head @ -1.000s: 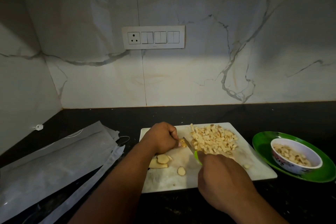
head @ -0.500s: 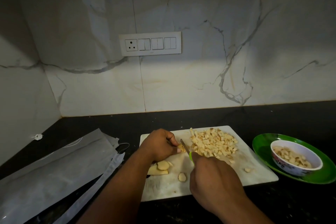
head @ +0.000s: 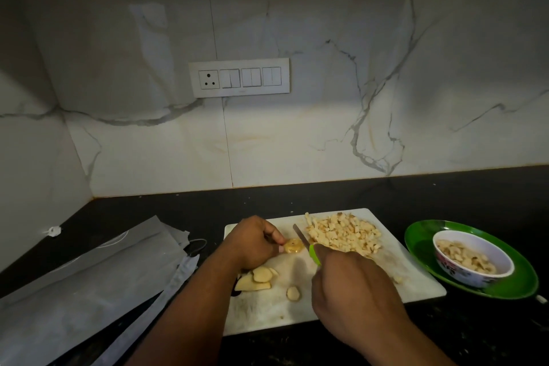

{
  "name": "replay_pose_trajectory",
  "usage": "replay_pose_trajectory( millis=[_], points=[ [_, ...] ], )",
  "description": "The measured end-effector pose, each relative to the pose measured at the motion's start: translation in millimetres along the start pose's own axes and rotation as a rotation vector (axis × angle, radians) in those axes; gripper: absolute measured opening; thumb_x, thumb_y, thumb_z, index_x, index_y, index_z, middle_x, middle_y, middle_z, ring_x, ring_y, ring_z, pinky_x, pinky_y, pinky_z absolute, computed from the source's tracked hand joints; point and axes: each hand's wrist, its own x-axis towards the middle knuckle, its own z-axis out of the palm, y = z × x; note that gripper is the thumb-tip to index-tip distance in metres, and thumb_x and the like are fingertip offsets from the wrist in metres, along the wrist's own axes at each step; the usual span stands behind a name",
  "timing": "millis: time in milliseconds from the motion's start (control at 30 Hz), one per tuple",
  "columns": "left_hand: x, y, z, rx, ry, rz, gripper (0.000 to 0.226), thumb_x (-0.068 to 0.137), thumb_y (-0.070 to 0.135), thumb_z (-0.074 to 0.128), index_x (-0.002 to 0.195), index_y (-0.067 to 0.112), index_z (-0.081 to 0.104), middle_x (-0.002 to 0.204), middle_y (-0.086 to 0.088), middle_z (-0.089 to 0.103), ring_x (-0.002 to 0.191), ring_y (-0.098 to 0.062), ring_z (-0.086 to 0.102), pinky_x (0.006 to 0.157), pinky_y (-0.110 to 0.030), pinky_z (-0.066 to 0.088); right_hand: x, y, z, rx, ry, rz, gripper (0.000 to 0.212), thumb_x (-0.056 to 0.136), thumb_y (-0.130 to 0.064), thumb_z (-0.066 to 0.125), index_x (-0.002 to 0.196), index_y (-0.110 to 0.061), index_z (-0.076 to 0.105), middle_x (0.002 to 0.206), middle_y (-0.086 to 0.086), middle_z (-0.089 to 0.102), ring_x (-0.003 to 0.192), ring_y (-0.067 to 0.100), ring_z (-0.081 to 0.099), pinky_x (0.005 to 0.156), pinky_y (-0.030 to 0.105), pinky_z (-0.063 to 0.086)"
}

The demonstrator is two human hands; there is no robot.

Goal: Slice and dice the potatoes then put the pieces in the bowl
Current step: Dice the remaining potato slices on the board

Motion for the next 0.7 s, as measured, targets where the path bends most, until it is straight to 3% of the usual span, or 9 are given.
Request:
replay_pose_trajectory(
  millis=[133,267,433,567,700],
  points=[
    [1,0,1,-0.001,0.012,0.003,0.014,0.087,0.018,0.084,0.093,0.03,0.082,0.099,0.017,0.078,0.098,0.001,0.069,0.1,-0.025,0.055,7,-2,16,0.055,-0.067,0.02,0.042,0.095,-0.034,0.045,0.136,-0.029,0.053,0.115,-0.006,0.066,0.104,0.013,0.062,0.087,0.026,0.05],
    [7,1,1,0.014,0.015,-0.023,0.013,0.084,0.018,0.087,0.093,0.026,0.084,0.095,0.015,0.079,0.095,0.0,0.07,0.099,-0.025,0.055,-10,9,17,0.079,-0.101,0.015,0.053,0.097,-0.037,0.041,0.15,-0.035,0.038,0.124,-0.007,0.063,0.113,0.012,0.059,0.093,0.025,0.045],
    [8,1,1,0.01,0.006,-0.023,0.013,0.084,0.017,0.086,0.095,0.025,0.084,0.097,0.014,0.079,0.096,-0.001,0.07,0.1,-0.027,0.055,-30,14,9,0.092,-0.149,0.052,0.059,0.095,-0.044,0.04,0.153,-0.044,0.028,0.136,-0.01,0.058,0.127,0.009,0.052,0.105,0.021,0.041],
    [4,2,3,0.002,0.022,-0.025,0.012,0.086,0.017,0.084,0.094,0.026,0.083,0.095,0.014,0.078,0.096,-0.003,0.07,0.099,-0.03,0.056,-21,7,3,0.043,-0.069,0.025,0.054,0.096,-0.041,0.038,0.15,-0.038,0.032,0.119,-0.007,0.066,0.11,0.011,0.062,0.091,0.025,0.048],
    [2,1,4,0.012,0.036,-0.012,0.012,0.086,0.018,0.084,0.092,0.029,0.083,0.094,0.017,0.078,0.095,-0.001,0.07,0.1,-0.032,0.057,1,-1,14,0.023,-0.043,0.015,0.05,0.096,-0.035,0.041,0.146,-0.029,0.042,0.118,-0.006,0.066,0.105,0.013,0.062,0.086,0.027,0.048]
  ],
)
